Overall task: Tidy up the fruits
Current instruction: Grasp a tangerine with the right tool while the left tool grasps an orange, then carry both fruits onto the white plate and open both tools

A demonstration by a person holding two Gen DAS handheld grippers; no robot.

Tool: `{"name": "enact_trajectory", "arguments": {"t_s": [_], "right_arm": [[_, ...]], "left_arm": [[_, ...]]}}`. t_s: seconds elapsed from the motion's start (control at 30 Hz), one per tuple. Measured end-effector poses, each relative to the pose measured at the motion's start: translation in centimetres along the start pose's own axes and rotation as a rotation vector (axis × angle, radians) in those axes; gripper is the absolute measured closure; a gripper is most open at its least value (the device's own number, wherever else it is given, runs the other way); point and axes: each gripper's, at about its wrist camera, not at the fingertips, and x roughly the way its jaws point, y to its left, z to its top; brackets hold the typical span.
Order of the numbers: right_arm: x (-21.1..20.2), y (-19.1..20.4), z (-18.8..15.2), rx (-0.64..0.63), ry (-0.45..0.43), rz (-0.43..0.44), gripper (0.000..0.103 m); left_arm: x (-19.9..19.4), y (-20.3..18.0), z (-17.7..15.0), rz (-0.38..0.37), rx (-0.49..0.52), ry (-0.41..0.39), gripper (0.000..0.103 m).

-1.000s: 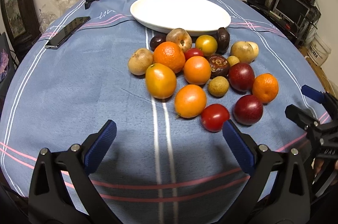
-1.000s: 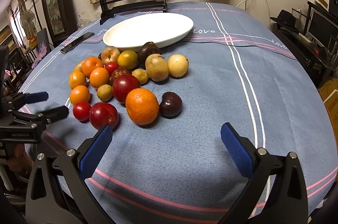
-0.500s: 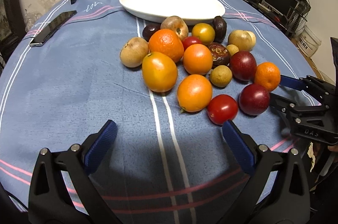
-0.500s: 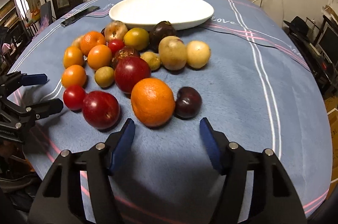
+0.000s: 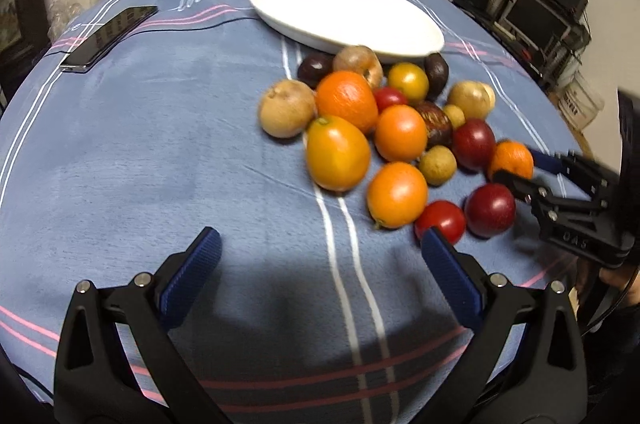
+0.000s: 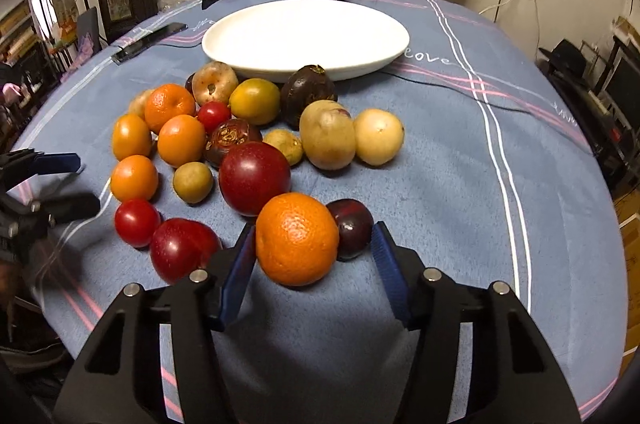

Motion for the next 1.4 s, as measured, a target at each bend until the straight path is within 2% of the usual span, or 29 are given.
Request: {"name": "enact_trajectory", "arguments": {"t_s": [0.13, 0.23, 0.43, 0.5, 0.57, 0.63, 0.67, 0.7, 0.8, 0.93, 0.97, 1.0, 1.03, 1.23, 1.33, 1.4], "right_arm": [[-0.8, -0.9, -0.7, 0.023, -0.001, 0.031, 0.05], [-1.7, -1.2, -1.0, 0.027, -0.015, 0.05, 0.062], [-2.2, -1.5, -1.7, 0.035, -0.024, 0.051, 0.062], [-2.1, -1.2, -1.8, 0.031, -0.021, 0.057, 0.062], [-1.7, -0.7, -1.8, 0.019, -0.01, 0.062, 0.062], [-1.5, -0.3, -1.8, 0.006, -0.014, 0.051, 0.062], [-1.4, -0.2, -1.7, 0.009, -0.016, 0.053, 0.062], [-1.4, -0.2, -1.6, 0.013, -0.017, 0.055, 0.062], [-1.3, 0.2, -1.4, 0.0, -0.021, 0.04, 0.062], [-1.1, 0.6, -1.2, -0.018, -0.036, 0.021, 0.061], [-1.1, 0.5, -1.1, -0.013, -0.037, 0.023, 0.061], [-1.2, 0.3, -1.1, -0.003, -0.04, 0.029, 0.061], [-1.3, 0.0, -1.1, 0.008, -0.04, 0.037, 0.061], [-2.8, -1.7, -0.8, 0.079, -0.079, 0.11, 0.062], [-4.5, -2.6, -0.1, 0.104, -0.131, 0.167, 0.062], [-5.5, -3.5, 1.0, 0.115, -0.167, 0.172, 0.061]], "left_arm": [[0.0, 1.0, 1.0, -0.001, -0.044, -0.002, 0.002], [0.5, 1.6, 1.8, -0.017, -0.1, 0.016, 0.002], [2.0, 1.9, 2.9, -0.021, -0.173, 0.039, 0.003], [2.2, 1.9, 3.1, -0.024, -0.193, 0.033, 0.008], [2.3, 1.8, 3.5, -0.045, -0.2, 0.02, 0.025], [2.5, 1.8, 3.9, -0.07, -0.212, 0.027, 0.036], [2.7, 1.6, 4.1, -0.065, -0.215, 0.032, 0.043], [3.0, 1.4, 4.2, -0.054, -0.216, 0.039, 0.045], [3.4, -0.1, 4.2, 0.014, -0.162, 0.036, 0.046], [4.0, -0.9, 4.5, 0.033, -0.132, 0.008, 0.048], [4.1, -1.1, 4.6, 0.053, -0.114, 0.006, 0.057], [4.1, -1.4, 4.5, 0.087, -0.084, 0.007, 0.06], [4.0, -1.4, 4.5, 0.076, -0.068, 0.009, 0.067], [2.2, -0.5, 3.9, 0.017, -0.079, 0.019, 0.067], [0.4, -0.1, 4.4, 0.002, -0.077, -0.012, 0.067], [-0.7, 0.1, 5.2, 0.001, -0.072, -0.043, 0.067]]}}
